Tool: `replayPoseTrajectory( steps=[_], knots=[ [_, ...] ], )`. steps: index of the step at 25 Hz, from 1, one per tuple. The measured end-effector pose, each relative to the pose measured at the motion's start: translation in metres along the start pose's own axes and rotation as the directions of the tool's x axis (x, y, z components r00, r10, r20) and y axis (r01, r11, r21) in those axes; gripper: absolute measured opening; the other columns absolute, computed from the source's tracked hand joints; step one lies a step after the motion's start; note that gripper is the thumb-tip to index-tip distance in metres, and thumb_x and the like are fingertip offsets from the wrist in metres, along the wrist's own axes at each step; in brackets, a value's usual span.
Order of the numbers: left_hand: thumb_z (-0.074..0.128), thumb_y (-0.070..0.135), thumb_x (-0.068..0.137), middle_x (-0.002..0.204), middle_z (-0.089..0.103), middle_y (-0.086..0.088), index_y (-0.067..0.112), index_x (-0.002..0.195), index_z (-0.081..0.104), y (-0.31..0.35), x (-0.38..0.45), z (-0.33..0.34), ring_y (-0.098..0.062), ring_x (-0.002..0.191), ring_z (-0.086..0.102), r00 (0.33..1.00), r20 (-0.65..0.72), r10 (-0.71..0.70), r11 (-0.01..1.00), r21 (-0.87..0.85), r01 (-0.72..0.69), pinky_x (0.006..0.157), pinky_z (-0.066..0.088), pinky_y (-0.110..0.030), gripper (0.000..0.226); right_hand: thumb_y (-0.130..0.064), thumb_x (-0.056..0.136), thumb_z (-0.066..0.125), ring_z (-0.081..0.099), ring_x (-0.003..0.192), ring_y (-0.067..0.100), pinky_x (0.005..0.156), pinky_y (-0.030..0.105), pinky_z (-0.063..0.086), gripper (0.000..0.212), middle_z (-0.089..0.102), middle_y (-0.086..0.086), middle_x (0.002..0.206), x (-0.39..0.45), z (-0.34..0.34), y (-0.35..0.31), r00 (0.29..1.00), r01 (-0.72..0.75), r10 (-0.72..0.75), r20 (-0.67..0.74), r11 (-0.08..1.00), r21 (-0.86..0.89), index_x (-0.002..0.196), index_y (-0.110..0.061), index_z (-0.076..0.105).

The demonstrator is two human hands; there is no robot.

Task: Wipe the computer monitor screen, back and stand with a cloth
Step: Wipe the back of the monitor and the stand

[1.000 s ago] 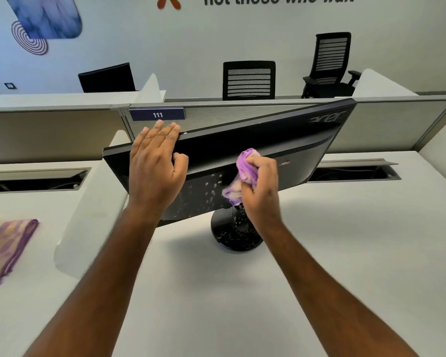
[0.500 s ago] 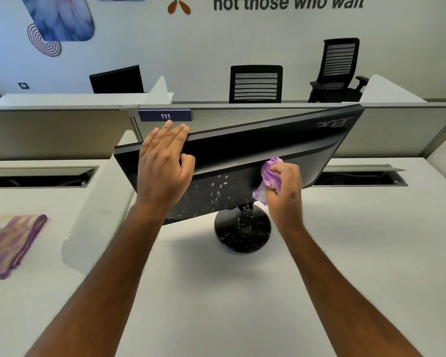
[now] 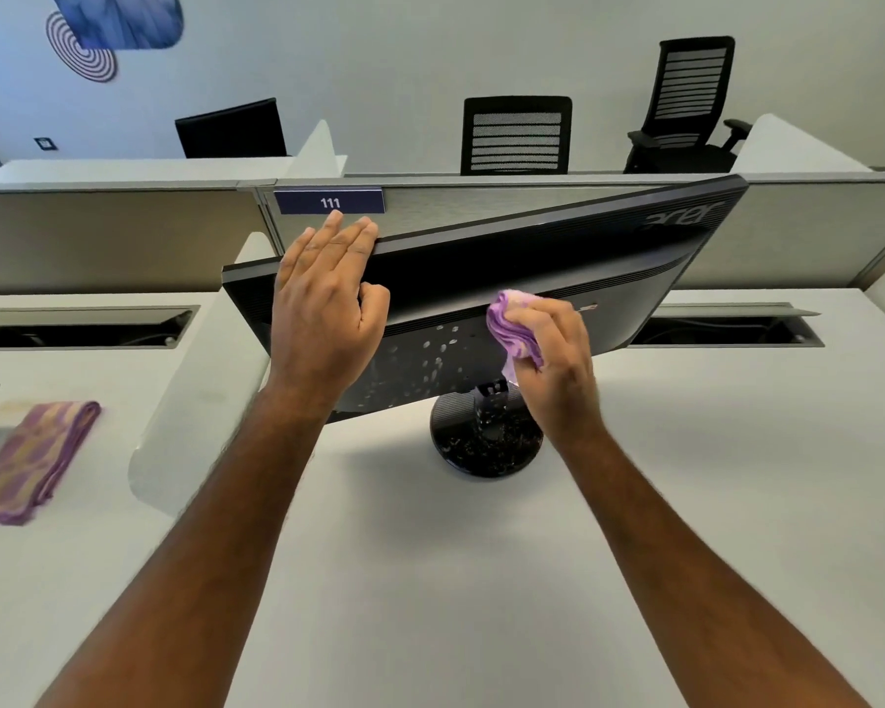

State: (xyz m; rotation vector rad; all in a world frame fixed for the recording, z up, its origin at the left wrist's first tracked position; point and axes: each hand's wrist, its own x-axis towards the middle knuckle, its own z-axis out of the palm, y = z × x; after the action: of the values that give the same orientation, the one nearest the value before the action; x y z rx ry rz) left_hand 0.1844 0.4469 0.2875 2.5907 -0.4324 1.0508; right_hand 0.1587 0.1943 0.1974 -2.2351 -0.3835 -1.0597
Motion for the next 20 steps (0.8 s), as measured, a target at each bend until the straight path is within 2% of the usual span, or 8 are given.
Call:
replayPoseTrajectory(
  steps=[2,4,6,9,11,14,17,20],
  knots=[
    [0.041,0.018,0.092,0.153,0.056,-0.006,0.009,0.149,0.056,0.0,0.0,0.0,-0.021,0.152,0.039,1.0,0.007,-0.001,1.0,0.002,0.001,0.129,0.017,-0.036,0.059,0.003,0.084,0.068,0.055,0.118,0.024,0.106,0.03,0.045,0.036,0.063,0.012,0.123,0.005,0.003,-0.007,0.997,0.072,-0.072,0.008,0.997,0.0,0.119,-0.002,0.07],
    [0.04,0.018,0.092,0.153,0.056,-0.007,0.009,0.149,0.056,-0.002,0.001,-0.001,-0.021,0.152,0.039,1.0,0.012,-0.006,1.0,0.002,0.006,0.128,0.016,-0.033,0.059,0.002,0.085,0.075,0.056,0.121,0.025,0.109,0.035,0.045,0.037,0.063,0.012,0.125,-0.008,0.016,-0.004,0.99,0.111,-0.111,0.088,0.994,0.003,0.122,-0.003,0.07],
    [0.04,0.018,0.092,0.154,0.056,-0.007,0.009,0.149,0.055,-0.004,0.001,-0.001,-0.021,0.152,0.038,1.0,0.023,-0.003,1.0,0.0,0.003,0.128,0.014,-0.032,0.06,0.004,0.088,0.069,0.056,0.123,0.027,0.111,0.037,0.046,0.04,0.061,0.012,0.129,-0.034,0.03,0.004,0.97,0.127,-0.126,0.209,0.992,0.01,0.128,-0.003,0.068],
    [0.041,0.018,0.093,0.154,0.055,-0.006,0.009,0.15,0.055,-0.002,0.001,-0.001,-0.02,0.153,0.038,1.0,0.028,-0.002,1.0,0.002,0.002,0.129,0.015,-0.033,0.059,-0.003,0.094,0.049,0.053,0.126,0.026,0.109,0.038,0.048,0.045,0.059,0.007,0.134,-0.062,0.042,0.021,0.913,0.093,-0.079,0.401,0.996,-0.015,0.136,-0.008,0.064],
    [0.041,0.018,0.093,0.154,0.055,-0.006,0.009,0.15,0.054,0.0,0.001,-0.002,-0.02,0.153,0.038,0.999,0.037,-0.005,1.0,-0.004,0.005,0.129,0.014,-0.032,0.059,0.003,0.091,0.055,0.055,0.124,0.024,0.1,0.043,0.055,0.045,0.061,0.004,0.131,-0.071,0.044,0.031,0.89,0.035,-0.005,0.456,0.998,-0.056,0.131,-0.012,0.067],
    [0.039,0.019,0.094,0.155,0.054,-0.006,0.01,0.151,0.054,0.0,0.001,-0.003,-0.019,0.153,0.036,0.999,0.041,-0.015,1.0,-0.013,0.015,0.128,0.011,-0.029,0.06,0.014,0.081,0.066,0.059,0.113,0.023,0.088,0.045,0.059,0.044,0.066,0.004,0.12,-0.07,0.041,0.041,0.9,-0.099,0.126,0.417,0.991,-0.086,0.117,-0.01,0.074],
    [0.039,0.019,0.094,0.156,0.054,-0.005,0.01,0.151,0.053,0.0,0.0,-0.003,-0.019,0.154,0.036,0.999,0.045,-0.024,0.999,-0.021,0.025,0.128,0.01,-0.029,0.059,0.014,0.082,0.067,0.061,0.108,0.022,0.088,0.041,0.06,0.042,0.065,0.005,0.118,-0.063,0.027,0.039,0.92,-0.226,0.247,0.303,0.969,-0.105,0.117,-0.01,0.074],
    [0.038,0.019,0.094,0.155,0.054,-0.005,0.011,0.151,0.054,0.0,0.0,-0.003,-0.019,0.153,0.036,0.999,0.042,-0.031,0.999,-0.025,0.032,0.128,0.011,-0.029,0.059,0.015,0.084,0.06,0.062,0.102,0.019,0.088,0.03,0.056,0.04,0.061,0.003,0.113,-0.038,0.007,0.022,0.948,-0.309,0.302,0.099,0.948,0.069,0.115,-0.008,0.071]
  ],
)
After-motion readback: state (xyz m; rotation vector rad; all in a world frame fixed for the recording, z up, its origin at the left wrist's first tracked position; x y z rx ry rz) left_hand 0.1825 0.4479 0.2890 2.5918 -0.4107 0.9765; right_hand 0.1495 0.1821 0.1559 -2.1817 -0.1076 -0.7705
